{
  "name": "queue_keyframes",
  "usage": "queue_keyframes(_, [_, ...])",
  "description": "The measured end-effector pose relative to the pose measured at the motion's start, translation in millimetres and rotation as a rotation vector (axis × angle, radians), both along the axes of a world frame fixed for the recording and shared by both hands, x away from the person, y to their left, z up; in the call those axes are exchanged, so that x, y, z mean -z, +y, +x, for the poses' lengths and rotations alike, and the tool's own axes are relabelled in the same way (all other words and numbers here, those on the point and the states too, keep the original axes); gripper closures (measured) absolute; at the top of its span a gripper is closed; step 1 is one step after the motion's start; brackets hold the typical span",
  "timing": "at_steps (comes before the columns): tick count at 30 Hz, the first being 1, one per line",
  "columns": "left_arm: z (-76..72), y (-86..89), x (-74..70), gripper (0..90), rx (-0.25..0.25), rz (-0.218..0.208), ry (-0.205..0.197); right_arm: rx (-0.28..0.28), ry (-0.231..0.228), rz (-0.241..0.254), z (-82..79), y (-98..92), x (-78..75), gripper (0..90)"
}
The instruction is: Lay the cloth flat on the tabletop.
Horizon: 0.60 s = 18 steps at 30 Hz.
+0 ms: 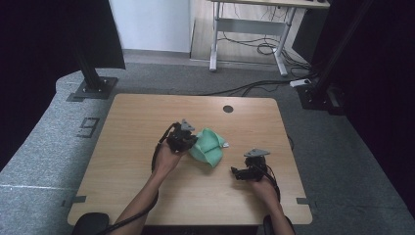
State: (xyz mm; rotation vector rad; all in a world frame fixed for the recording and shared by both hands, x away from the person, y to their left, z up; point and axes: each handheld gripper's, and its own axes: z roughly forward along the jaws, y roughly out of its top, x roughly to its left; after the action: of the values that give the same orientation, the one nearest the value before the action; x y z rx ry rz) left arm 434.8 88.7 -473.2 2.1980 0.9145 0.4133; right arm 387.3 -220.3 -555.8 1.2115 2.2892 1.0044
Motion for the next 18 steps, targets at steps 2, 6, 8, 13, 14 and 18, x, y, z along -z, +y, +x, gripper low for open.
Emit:
queue_keyframes(2, [-3.4,10.8,9.2,83.0,-0.017,-0.002,0.016,0.0,-0.002,0.0,0.1,0.0,0.0,7.5])
queue_keyframes(6, [-12.3,27.0,28.3,76.6,-0.033,0.009,0.053,0.0,0.001,0.0,-0.1,0.1,0.0,7.5])
queue_keyframes(8, [-17.2,33.4,41.0,69.6,-0.05,0.03,0.069,0.0,0.001,0.0,-0.1,0.0,0.0,7.5])
queue_keyframes(13, [-16.7,38.3,44.7,51.0,-0.066,0.038,0.078,0.0,0.001,0.001,-0.1,0.1,0.0,7.5])
queue_keyframes(14, [-15.9,39.5,42.4,46.7,-0.067,0.029,0.079,0.0,0.001,0.001,-0.1,0.1,0.0,7.5])
queue_keyframes(18, [-14.9,42.5,23.4,31.1,-0.075,-0.026,0.041,0.0,0.001,0.001,0.0,0.0,0.0,7.5])
